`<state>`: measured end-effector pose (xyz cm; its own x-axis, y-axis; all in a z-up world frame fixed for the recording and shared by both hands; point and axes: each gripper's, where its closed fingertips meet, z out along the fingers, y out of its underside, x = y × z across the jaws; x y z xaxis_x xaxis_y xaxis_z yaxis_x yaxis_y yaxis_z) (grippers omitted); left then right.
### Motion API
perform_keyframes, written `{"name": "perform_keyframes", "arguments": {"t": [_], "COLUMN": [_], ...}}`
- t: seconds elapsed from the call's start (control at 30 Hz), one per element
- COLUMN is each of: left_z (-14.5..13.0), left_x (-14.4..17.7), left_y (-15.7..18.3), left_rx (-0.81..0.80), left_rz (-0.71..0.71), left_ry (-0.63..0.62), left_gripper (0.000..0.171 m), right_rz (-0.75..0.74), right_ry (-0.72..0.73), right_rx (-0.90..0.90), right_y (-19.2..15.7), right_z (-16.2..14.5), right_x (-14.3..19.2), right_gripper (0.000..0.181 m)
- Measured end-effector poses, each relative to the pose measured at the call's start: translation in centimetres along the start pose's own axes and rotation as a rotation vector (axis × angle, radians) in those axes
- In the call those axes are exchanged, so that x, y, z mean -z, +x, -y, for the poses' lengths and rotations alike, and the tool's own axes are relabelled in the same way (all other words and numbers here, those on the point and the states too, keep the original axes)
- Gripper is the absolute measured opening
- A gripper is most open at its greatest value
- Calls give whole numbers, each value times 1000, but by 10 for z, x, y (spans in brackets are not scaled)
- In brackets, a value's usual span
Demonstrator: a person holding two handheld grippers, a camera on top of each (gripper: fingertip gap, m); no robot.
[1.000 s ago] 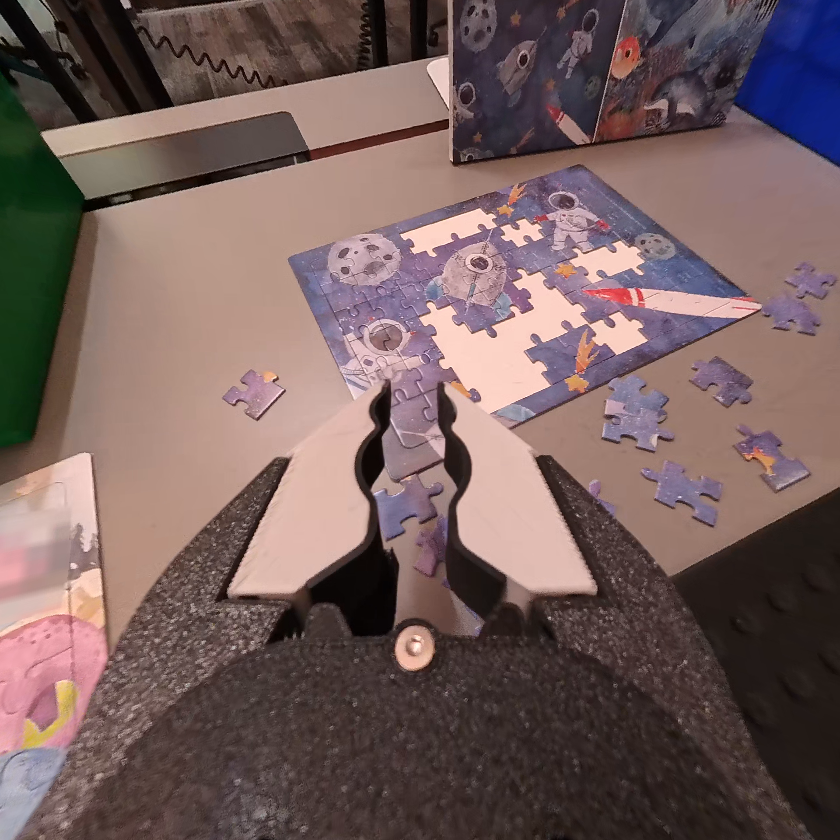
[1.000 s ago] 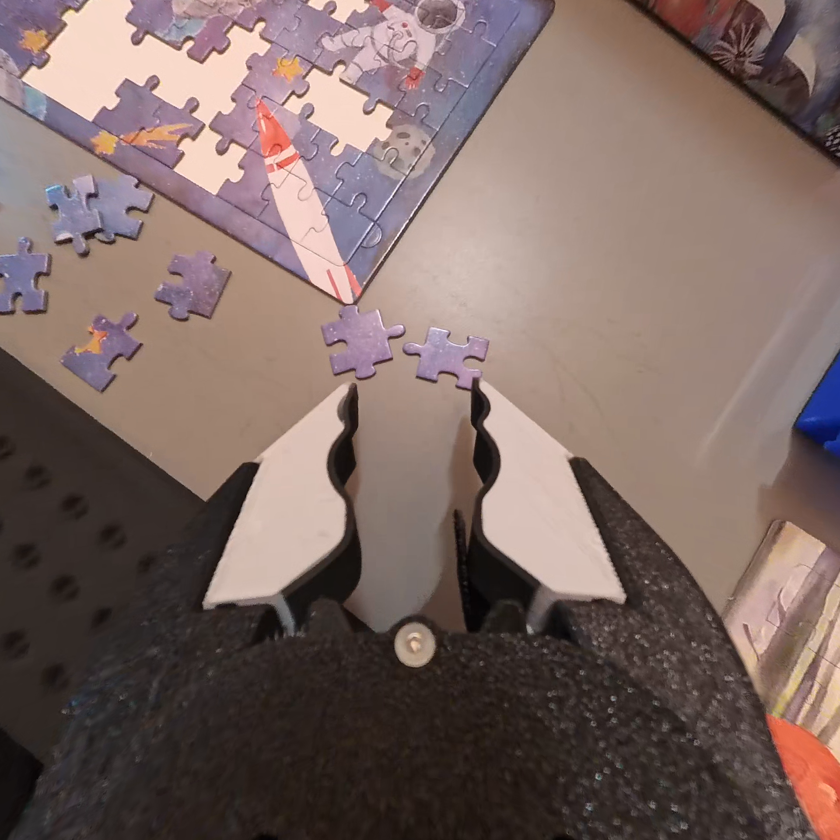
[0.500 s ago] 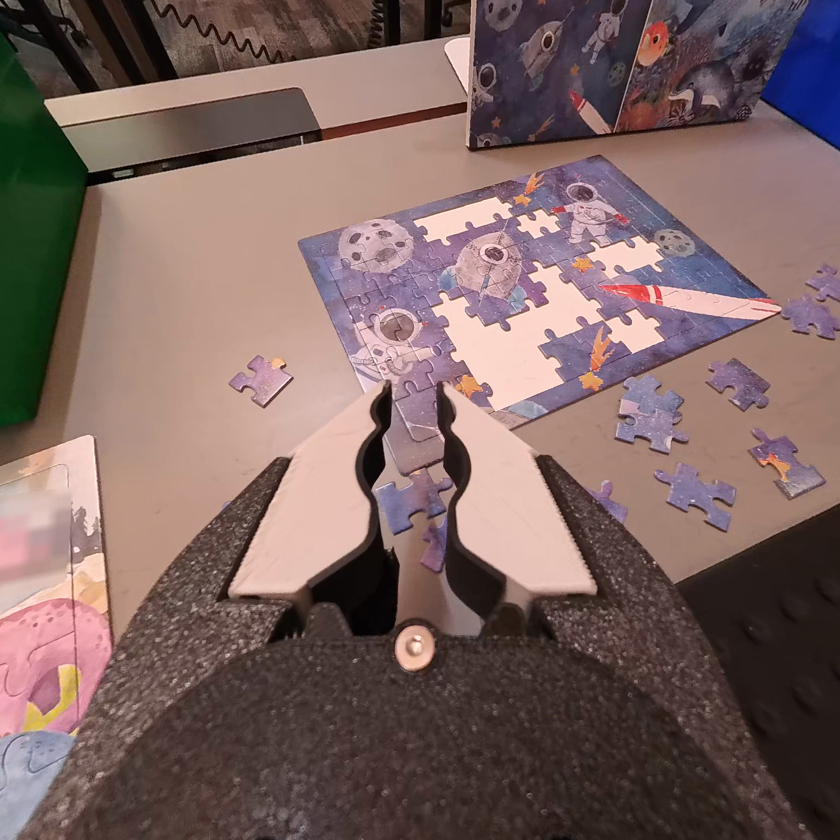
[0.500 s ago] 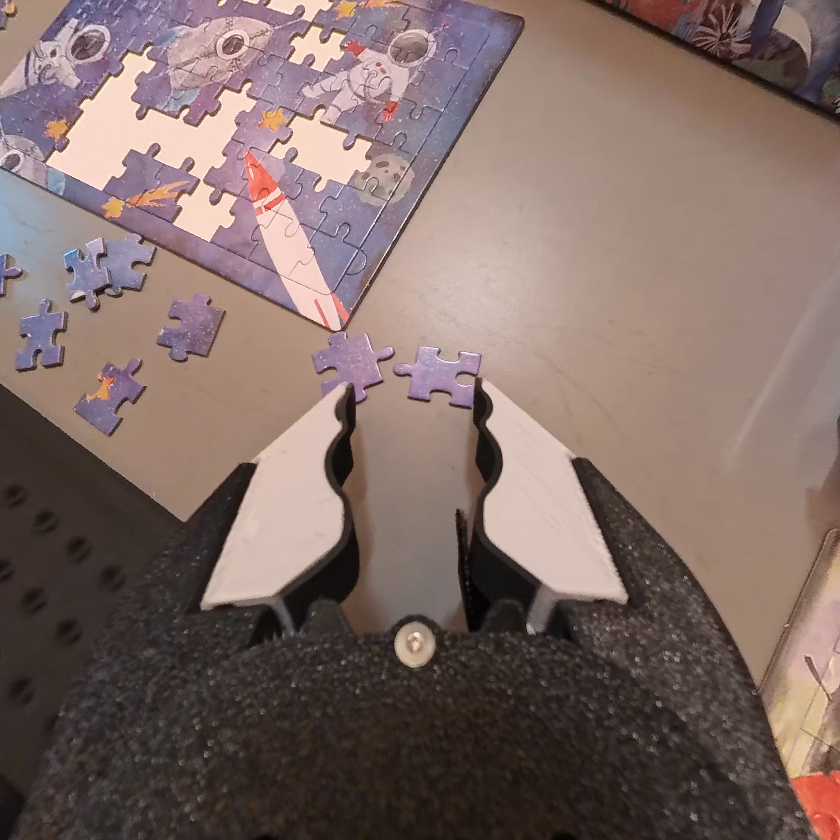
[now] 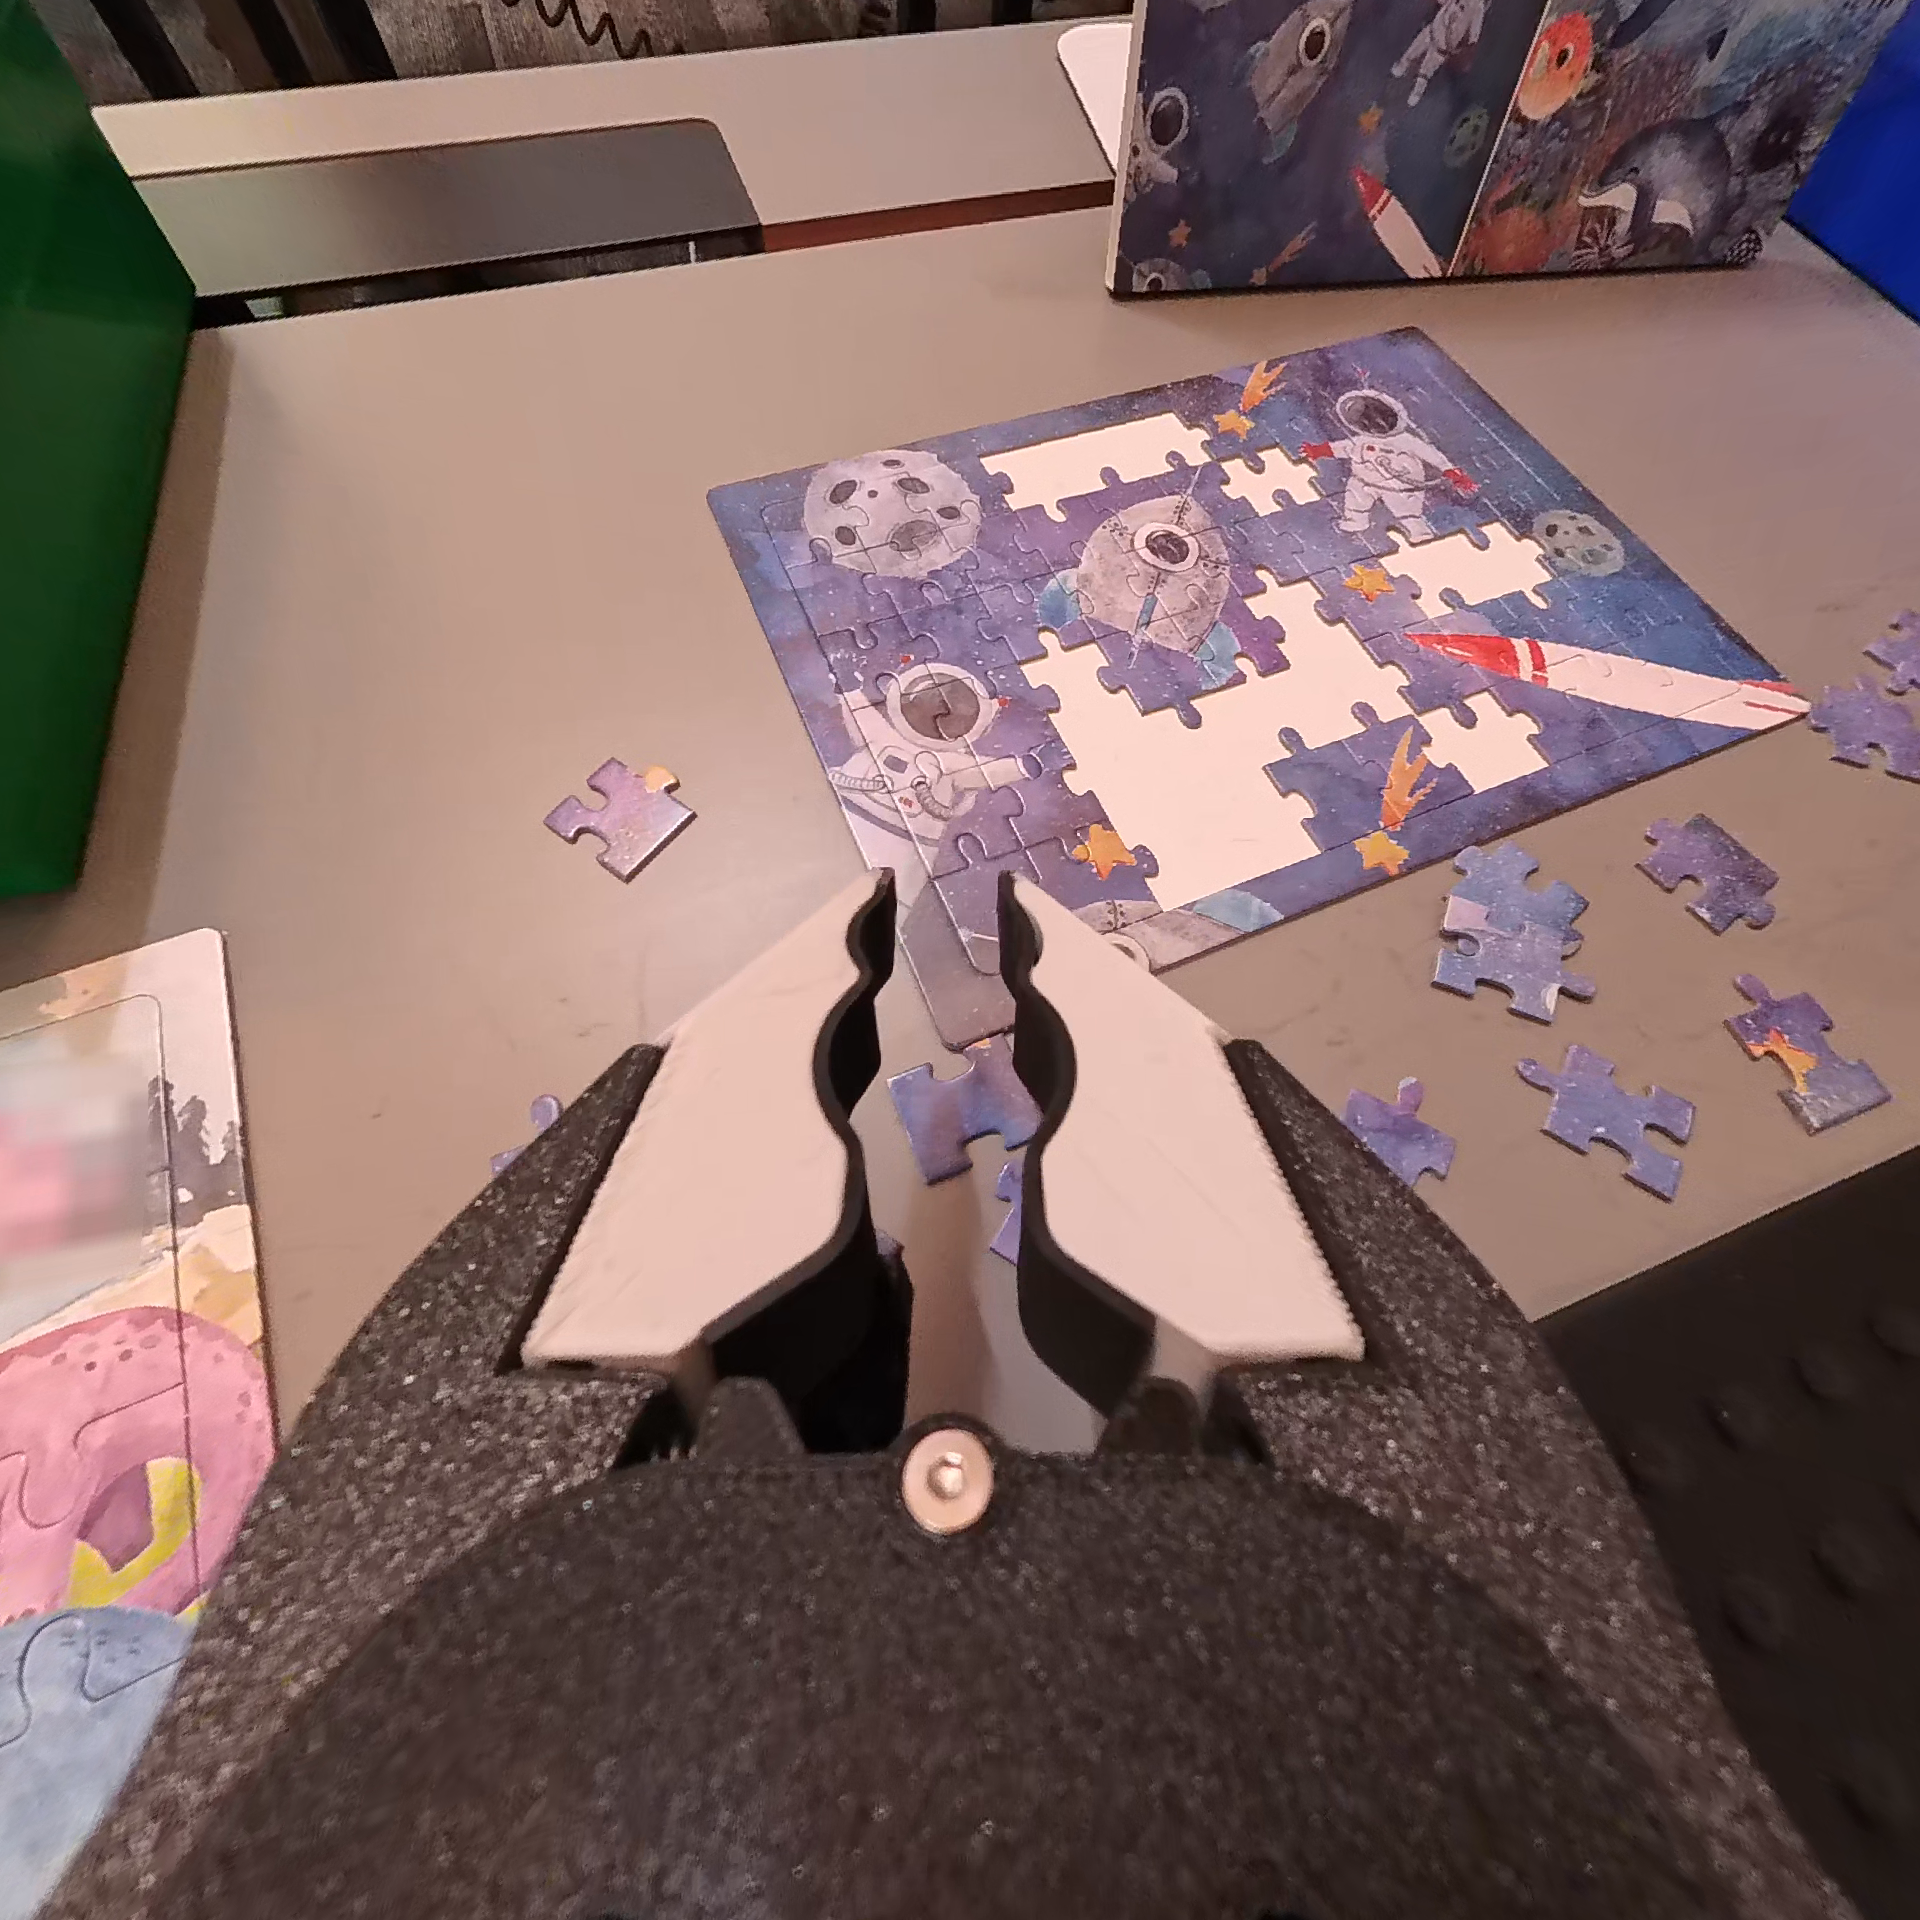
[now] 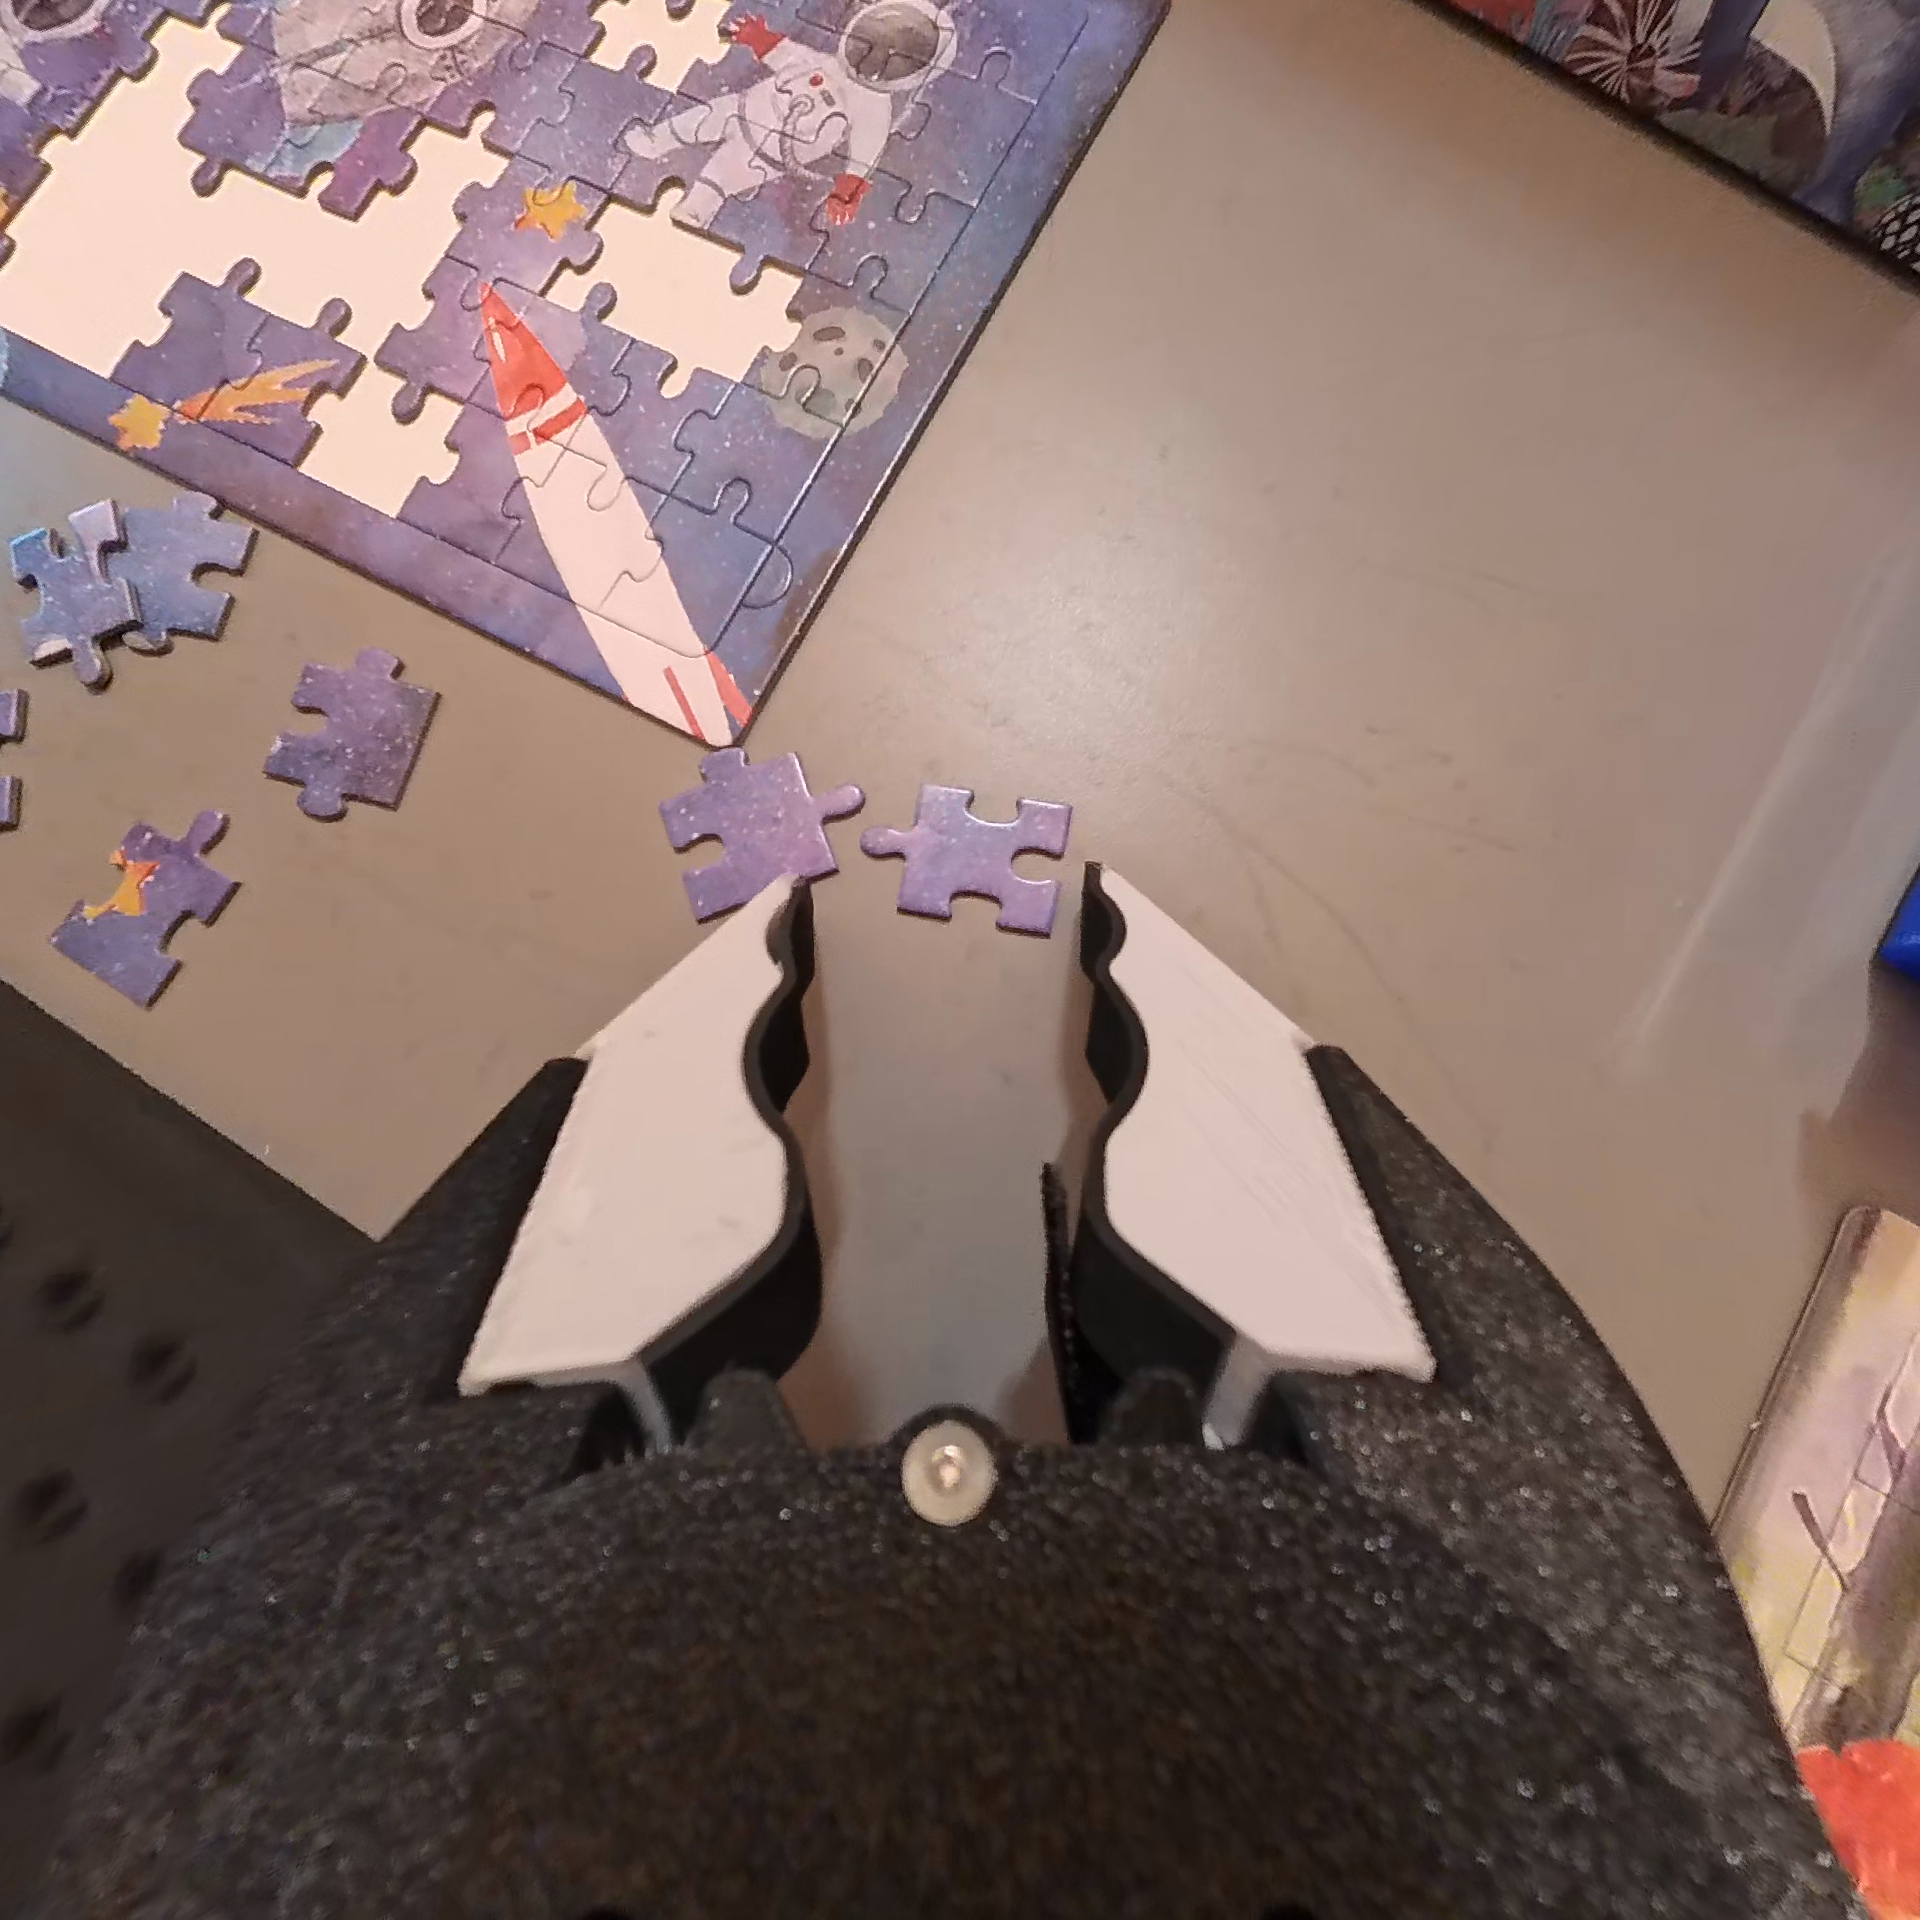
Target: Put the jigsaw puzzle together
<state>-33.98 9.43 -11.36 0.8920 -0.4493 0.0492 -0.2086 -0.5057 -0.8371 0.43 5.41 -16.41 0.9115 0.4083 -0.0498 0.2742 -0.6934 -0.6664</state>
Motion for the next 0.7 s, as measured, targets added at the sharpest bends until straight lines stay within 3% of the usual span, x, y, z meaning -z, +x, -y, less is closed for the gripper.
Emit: {"name": "perform_keyframes", "arguments": {"t": [0.43,0.6,0.7], "left_z": [4,2,-10], "left_x": [14,36,50], "left_y": [-11,-13,-35], "left_rx": [-12,115,125], "left_rz": [12,-131,-96], "left_ry": [-15,-33,-69], "left_gripper": [19,19,19], "right_rz": [-9,-13,-17], "right_ry": [-26,-25,-25], "right_rx": [5,5,3], "right_y": [2,3,3], "right_z": [-4,-3,-3], "right_x": [-5,-6,-6], "right_gripper": [40,37,36]}}
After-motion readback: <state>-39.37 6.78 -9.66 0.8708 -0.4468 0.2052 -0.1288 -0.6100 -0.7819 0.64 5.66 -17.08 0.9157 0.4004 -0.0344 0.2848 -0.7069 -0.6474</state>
